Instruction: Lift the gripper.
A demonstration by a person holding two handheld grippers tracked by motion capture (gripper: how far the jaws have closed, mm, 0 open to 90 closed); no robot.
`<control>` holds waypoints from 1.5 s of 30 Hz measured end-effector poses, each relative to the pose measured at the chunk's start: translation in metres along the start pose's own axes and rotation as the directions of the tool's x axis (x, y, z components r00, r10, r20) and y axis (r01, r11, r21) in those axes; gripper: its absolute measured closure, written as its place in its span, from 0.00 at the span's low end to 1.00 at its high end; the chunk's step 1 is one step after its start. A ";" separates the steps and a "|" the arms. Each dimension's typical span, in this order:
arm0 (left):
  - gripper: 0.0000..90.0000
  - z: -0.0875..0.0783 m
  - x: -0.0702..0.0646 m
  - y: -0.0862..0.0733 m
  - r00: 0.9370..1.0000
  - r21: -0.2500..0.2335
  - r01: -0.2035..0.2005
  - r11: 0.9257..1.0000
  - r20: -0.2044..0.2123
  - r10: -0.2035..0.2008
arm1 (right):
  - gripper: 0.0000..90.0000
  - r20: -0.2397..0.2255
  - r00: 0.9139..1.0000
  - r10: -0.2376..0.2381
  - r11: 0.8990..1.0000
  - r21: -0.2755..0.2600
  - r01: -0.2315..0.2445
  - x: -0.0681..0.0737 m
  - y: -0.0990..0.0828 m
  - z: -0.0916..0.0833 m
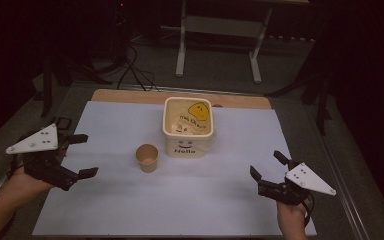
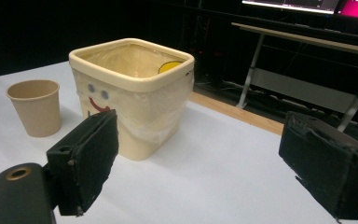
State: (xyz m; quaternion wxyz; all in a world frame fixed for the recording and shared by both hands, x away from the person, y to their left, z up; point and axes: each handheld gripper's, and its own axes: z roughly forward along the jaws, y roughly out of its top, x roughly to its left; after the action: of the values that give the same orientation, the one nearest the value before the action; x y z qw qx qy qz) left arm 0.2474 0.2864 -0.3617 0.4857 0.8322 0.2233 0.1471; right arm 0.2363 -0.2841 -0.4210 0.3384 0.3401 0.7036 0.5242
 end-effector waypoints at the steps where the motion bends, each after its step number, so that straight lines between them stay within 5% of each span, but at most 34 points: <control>1: 0.01 0.003 0.000 0.003 1.000 0.012 -0.011 1.000 -0.001 0.011 | 0.13 0.001 1.000 0.000 1.000 0.000 0.000 0.000 0.000 0.000; 12: 0.01 0.022 0.003 0.020 0.998 0.078 -0.066 0.995 0.028 0.064 | 0.13 -0.002 1.000 0.005 1.000 0.001 -0.005 -0.001 -0.001 0.000; 28: 0.02 0.060 0.008 0.035 0.985 0.241 -0.152 0.958 0.121 0.126 | 0.13 -0.023 1.000 0.011 0.999 -0.032 -0.012 -0.003 -0.003 0.000; 31: 0.03 0.068 0.009 0.038 0.981 0.266 -0.173 0.948 0.132 0.141 | 0.13 -0.025 1.000 0.010 0.999 -0.031 -0.010 -0.003 -0.003 0.001; 38: 0.04 0.094 0.007 0.042 0.965 0.347 -0.240 0.907 0.185 0.184 | 0.13 -0.027 1.000 0.004 0.999 -0.032 -0.005 -0.003 -0.002 0.001; 45: 0.07 0.115 0.005 0.044 0.957 0.396 -0.267 0.879 0.216 0.193 | 0.13 -0.026 1.000 0.004 1.000 -0.030 -0.004 -0.003 -0.002 0.001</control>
State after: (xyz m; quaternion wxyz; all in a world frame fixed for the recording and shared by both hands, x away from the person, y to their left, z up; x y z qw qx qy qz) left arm 0.3149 0.1849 -0.3790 0.2909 0.9473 0.1066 0.0808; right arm 0.2383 -0.2865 -0.4232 0.3335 0.3295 0.6991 0.5398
